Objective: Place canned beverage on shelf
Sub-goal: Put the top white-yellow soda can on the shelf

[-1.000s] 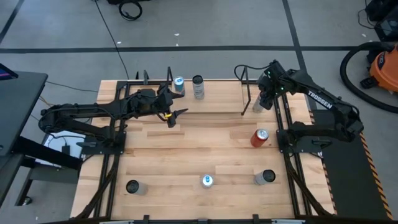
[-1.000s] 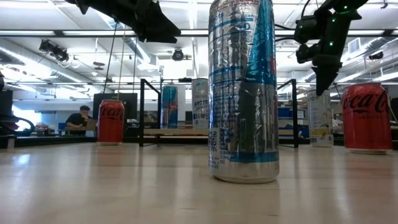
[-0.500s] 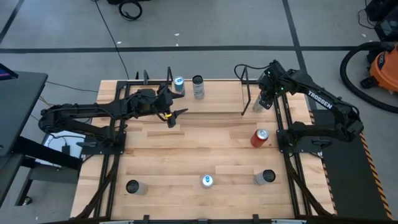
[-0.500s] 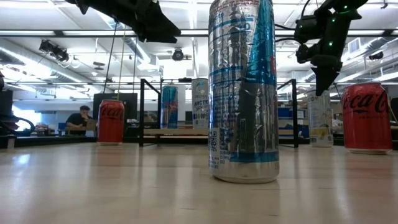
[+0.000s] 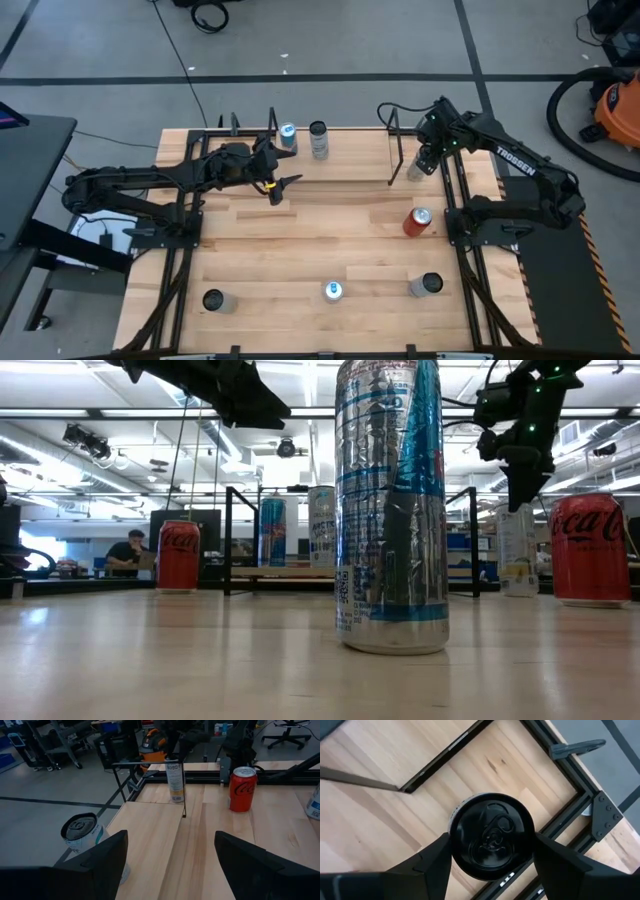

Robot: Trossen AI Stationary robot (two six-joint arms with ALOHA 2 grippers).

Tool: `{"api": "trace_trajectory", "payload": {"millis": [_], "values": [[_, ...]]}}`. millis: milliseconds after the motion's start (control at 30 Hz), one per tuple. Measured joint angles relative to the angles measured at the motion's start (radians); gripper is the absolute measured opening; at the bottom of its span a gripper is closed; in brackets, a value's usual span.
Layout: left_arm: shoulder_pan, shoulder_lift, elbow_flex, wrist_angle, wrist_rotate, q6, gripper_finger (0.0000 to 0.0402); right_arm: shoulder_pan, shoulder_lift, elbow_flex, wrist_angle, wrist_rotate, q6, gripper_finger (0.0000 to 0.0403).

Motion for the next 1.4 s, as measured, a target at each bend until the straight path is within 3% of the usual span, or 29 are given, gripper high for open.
{"api": "trace_trajectory", "payload": {"millis": [300,567,1067,1400], "values": [[0.0,0.0,0.0,0.002,0.0,-0.004,0.0299,0.002,-0.012,0.14,-0.083,0.006,0.02,0.0248],[0.0,0.0,0.0,0.003,0.0,-0.005,0.0299,0.001,-0.012,0.32,-0.172,0.081,0.028,0.0248],[0.0,0.0,0.0,0.003,0.0,-0.006,0.0299,0.002,0.043,0.676,-0.149,0.104,0.071,0.0248],[0.0,0.0,0.0,0.003,0.0,-0.006,0.0299,0.068,0.152,0.74,-0.122,0.091,0.114,0.0248]]}}
